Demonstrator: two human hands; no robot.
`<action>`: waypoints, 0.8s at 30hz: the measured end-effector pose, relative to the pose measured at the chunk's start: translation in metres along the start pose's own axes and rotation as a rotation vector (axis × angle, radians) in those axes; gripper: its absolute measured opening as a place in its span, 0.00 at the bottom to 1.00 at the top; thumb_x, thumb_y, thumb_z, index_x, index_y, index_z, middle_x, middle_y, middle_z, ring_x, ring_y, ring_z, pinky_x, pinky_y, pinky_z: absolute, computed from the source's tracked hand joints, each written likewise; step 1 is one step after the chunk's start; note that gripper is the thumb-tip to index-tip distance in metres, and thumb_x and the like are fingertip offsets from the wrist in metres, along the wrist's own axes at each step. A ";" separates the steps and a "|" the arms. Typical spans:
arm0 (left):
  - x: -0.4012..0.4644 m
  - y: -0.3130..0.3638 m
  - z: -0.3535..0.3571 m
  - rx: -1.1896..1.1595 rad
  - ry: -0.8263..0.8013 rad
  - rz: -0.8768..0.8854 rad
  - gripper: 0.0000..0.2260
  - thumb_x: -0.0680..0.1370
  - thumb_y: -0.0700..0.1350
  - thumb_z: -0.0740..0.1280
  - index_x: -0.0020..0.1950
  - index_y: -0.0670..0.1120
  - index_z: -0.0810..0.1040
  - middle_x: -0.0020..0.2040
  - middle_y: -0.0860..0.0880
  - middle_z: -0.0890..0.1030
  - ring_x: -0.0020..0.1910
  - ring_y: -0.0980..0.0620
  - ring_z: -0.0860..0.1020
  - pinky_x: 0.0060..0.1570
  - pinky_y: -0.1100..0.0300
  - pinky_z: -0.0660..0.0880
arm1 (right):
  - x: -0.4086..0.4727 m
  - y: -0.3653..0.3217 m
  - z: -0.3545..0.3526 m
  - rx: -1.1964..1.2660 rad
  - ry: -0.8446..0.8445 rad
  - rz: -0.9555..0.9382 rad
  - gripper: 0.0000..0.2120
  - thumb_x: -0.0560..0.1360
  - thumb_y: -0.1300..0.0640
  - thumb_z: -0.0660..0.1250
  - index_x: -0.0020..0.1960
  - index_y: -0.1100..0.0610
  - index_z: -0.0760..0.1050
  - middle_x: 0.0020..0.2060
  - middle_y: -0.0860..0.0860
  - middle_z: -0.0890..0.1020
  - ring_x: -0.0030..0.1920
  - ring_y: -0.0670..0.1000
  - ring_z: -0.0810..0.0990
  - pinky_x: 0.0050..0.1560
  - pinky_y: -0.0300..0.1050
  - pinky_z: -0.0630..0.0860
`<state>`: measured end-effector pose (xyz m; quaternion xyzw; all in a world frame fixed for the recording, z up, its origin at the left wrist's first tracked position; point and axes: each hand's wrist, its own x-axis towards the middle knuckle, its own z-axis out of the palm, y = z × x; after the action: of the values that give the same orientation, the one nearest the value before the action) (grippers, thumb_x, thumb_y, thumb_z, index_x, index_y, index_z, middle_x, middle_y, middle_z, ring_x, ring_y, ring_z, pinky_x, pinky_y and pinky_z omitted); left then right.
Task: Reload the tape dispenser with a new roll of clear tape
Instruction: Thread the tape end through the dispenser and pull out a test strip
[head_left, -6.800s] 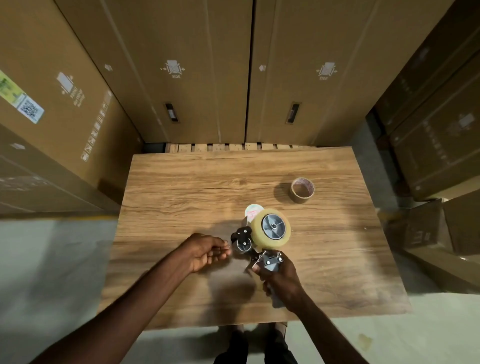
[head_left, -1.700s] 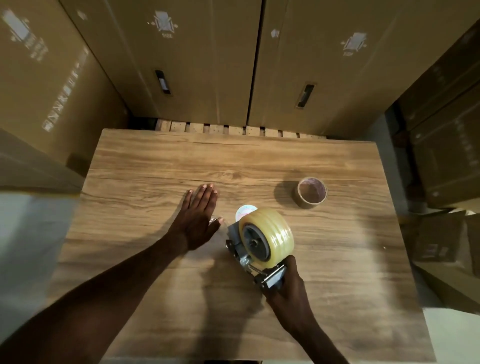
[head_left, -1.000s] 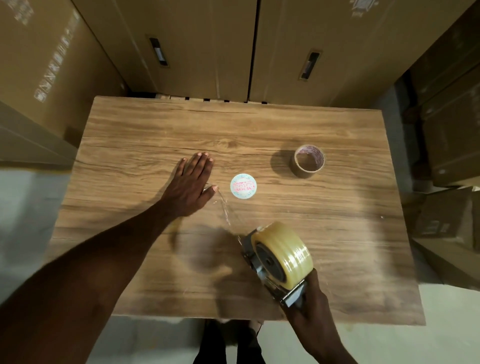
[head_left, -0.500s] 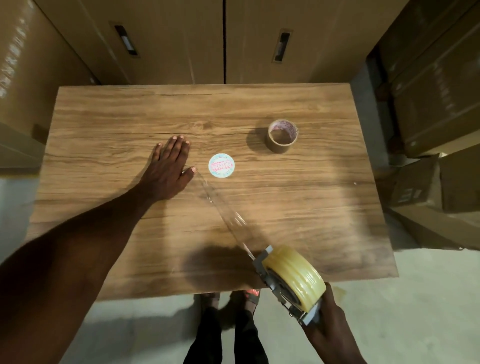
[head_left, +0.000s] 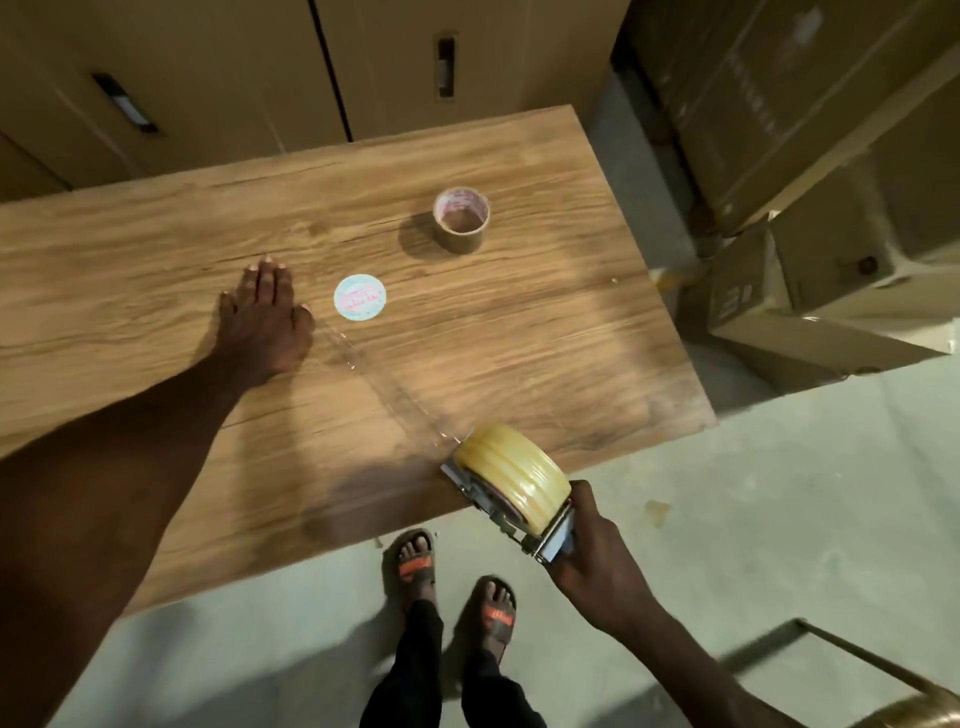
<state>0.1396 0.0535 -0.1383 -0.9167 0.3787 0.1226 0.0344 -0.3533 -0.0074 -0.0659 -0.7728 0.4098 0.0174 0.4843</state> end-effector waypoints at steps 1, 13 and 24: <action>0.000 0.001 0.001 0.003 0.002 -0.020 0.32 0.80 0.57 0.47 0.81 0.44 0.53 0.83 0.43 0.53 0.82 0.41 0.52 0.75 0.34 0.55 | -0.001 0.001 0.001 -0.005 0.008 -0.009 0.21 0.72 0.59 0.70 0.59 0.48 0.64 0.38 0.46 0.81 0.36 0.55 0.79 0.35 0.58 0.75; -0.005 0.028 0.013 -0.015 0.030 -0.240 0.28 0.83 0.52 0.49 0.81 0.42 0.52 0.82 0.40 0.54 0.80 0.36 0.54 0.71 0.31 0.58 | -0.017 0.014 0.002 -0.075 0.038 -0.050 0.21 0.73 0.57 0.72 0.59 0.48 0.63 0.39 0.49 0.81 0.35 0.57 0.79 0.34 0.61 0.76; -0.002 0.026 0.013 -0.008 0.011 -0.249 0.29 0.82 0.53 0.47 0.81 0.43 0.51 0.82 0.42 0.53 0.80 0.36 0.54 0.71 0.33 0.59 | -0.046 0.043 -0.004 -0.048 0.067 -0.019 0.26 0.73 0.60 0.73 0.59 0.41 0.61 0.38 0.45 0.81 0.36 0.51 0.79 0.34 0.55 0.75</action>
<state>0.1167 0.0384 -0.1499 -0.9574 0.2618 0.1137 0.0434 -0.4137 0.0098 -0.0758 -0.7882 0.4180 -0.0031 0.4517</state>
